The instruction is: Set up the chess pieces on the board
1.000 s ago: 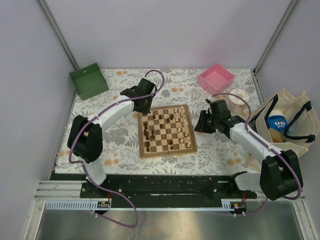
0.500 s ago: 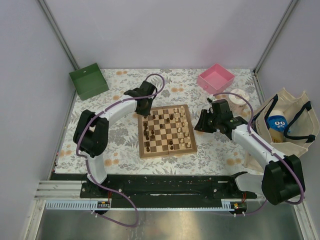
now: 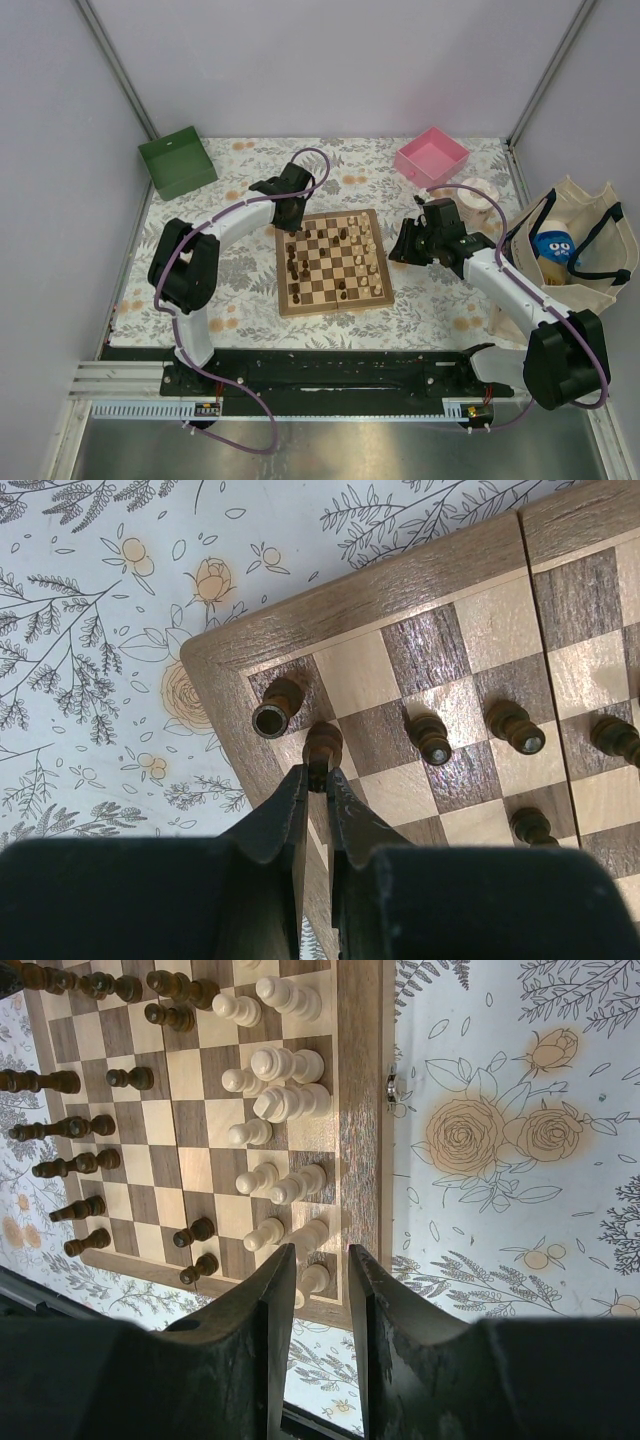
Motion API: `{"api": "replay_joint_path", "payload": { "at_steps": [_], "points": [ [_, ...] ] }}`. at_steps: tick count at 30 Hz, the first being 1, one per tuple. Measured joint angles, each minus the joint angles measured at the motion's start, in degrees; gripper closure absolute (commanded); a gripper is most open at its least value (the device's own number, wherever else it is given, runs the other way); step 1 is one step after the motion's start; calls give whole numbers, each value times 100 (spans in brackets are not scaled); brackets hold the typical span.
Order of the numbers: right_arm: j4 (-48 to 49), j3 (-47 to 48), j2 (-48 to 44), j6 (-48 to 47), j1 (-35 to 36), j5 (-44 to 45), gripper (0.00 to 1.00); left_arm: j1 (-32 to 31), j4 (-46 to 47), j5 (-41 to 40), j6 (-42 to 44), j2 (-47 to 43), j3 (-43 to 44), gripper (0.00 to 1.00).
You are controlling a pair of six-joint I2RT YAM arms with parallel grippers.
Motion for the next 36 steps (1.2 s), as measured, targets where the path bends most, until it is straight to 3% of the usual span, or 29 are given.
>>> {"api": "replay_joint_path", "payload": {
  "at_steps": [34, 36],
  "points": [
    [2, 33, 105, 4, 9, -151, 63, 4, -142, -11, -98, -52, -37, 100],
    [2, 33, 114, 4, 9, -151, 63, 4, -142, -13, -101, -52, -37, 93]
  ]
}}
